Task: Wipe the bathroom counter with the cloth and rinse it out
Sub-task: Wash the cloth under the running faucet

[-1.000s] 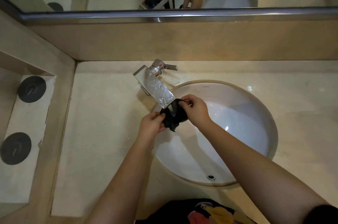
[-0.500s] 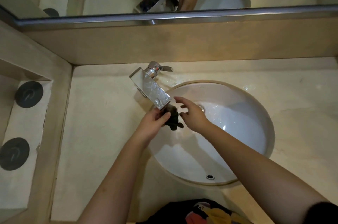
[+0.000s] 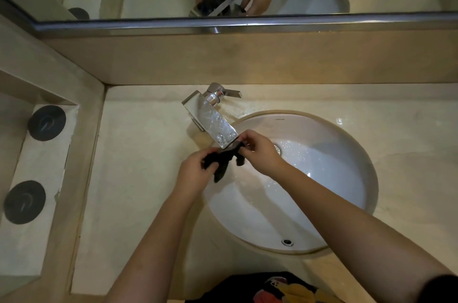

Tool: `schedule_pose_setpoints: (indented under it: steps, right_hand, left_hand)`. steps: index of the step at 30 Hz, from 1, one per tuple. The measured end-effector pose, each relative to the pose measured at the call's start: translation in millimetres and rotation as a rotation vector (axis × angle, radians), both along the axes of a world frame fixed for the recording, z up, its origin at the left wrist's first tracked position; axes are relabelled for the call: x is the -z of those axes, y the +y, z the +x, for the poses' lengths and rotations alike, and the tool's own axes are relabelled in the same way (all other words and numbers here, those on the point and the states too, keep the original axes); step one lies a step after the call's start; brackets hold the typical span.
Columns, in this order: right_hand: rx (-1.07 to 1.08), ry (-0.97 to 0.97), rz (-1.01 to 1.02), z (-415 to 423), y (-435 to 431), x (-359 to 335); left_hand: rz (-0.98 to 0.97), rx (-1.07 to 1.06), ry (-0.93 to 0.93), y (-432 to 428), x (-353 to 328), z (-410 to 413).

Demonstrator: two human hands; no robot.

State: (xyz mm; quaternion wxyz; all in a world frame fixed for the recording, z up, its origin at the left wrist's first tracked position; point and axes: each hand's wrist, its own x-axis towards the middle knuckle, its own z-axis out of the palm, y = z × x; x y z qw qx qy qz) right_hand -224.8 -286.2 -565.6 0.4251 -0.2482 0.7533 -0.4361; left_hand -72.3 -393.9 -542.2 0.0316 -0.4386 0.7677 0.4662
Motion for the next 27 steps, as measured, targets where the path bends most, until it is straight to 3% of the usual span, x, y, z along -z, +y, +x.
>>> schedule_pose_setpoints:
  steps: [2, 5, 7, 13, 19, 22, 27]
  right_hand:
    - [0.042, -0.062, -0.046, 5, 1, -4]
    - [-0.039, -0.006, -0.060, 13, 4, -12]
    - [-0.046, 0.068, -0.027, 19, 6, -16]
    - [0.023, 0.165, 0.152, 17, 9, 2]
    - [-0.053, 0.193, 0.123, 17, 4, 4]
    - [-0.084, 0.239, 0.128, 9, 8, 4]
    - [-0.062, 0.141, 0.102, -5, 4, -5]
  left_hand:
    - [-0.022, 0.068, 0.023, 9, 2, -8]
    - [0.039, -0.067, 0.063, 19, 4, -14]
    - [0.073, -0.152, 0.079, 23, 5, -17]
    - [0.031, -0.098, 0.018, 27, -5, -28]
    - [0.135, -0.203, 0.038, 19, -1, -13]
    - [0.064, -0.247, 0.036, 13, 2, -1]
    - [-0.003, -0.256, 0.030, 1, 3, 10]
